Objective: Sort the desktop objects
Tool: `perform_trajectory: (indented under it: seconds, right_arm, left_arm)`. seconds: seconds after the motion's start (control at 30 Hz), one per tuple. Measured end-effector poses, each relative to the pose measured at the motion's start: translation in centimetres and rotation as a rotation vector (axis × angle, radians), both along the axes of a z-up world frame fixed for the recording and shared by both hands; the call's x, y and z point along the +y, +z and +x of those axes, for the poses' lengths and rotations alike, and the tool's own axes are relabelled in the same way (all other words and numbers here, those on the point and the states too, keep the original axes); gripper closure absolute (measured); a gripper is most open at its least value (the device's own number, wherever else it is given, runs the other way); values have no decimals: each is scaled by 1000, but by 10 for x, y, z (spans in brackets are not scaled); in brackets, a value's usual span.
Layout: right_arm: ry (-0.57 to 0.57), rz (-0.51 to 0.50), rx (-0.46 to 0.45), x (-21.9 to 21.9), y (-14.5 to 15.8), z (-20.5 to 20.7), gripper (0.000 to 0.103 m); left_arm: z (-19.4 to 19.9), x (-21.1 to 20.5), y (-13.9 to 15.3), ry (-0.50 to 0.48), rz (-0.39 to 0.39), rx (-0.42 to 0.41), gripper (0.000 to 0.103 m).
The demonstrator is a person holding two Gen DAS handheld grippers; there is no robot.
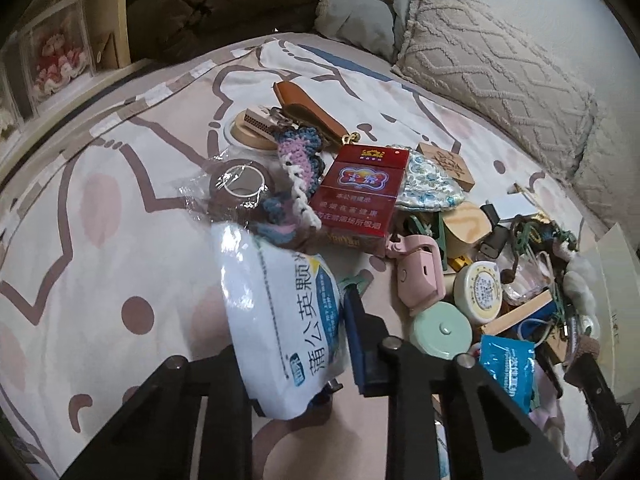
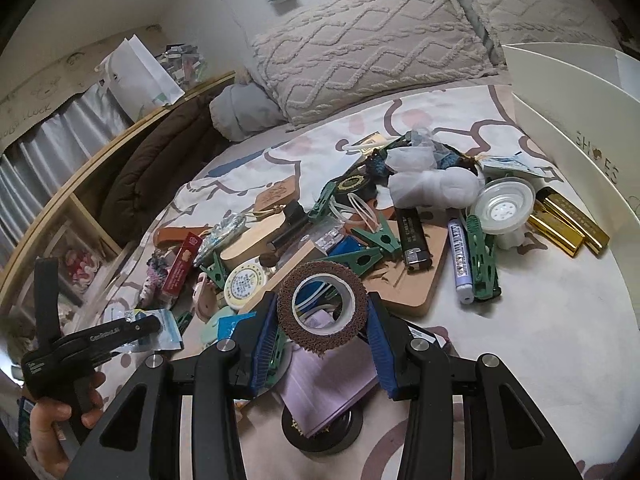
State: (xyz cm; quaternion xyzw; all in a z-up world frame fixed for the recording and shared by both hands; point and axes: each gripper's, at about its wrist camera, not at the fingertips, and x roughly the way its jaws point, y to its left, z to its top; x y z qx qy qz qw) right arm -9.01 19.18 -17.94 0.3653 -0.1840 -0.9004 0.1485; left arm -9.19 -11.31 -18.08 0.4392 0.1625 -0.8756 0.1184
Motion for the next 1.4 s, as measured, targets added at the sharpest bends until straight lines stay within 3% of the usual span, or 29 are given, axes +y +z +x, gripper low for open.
perform_trajectory:
  seconds: [0.3, 0.63, 1.03, 1.4]
  right_arm:
    - [-2, 7, 12, 7, 8, 10, 59]
    - [-44, 36, 29, 23, 22, 23, 59]
    - [-70, 80, 8, 41, 22, 54, 59]
    - [-110, 159, -56, 60, 3, 78, 59]
  left_arm:
    - [11, 11, 12, -43, -19, 33, 87]
    - [34, 38, 24, -184, -21, 81, 87]
    - [71, 75, 11, -408, 82, 59, 87]
    - [91, 85, 2, -525, 212, 33, 87]
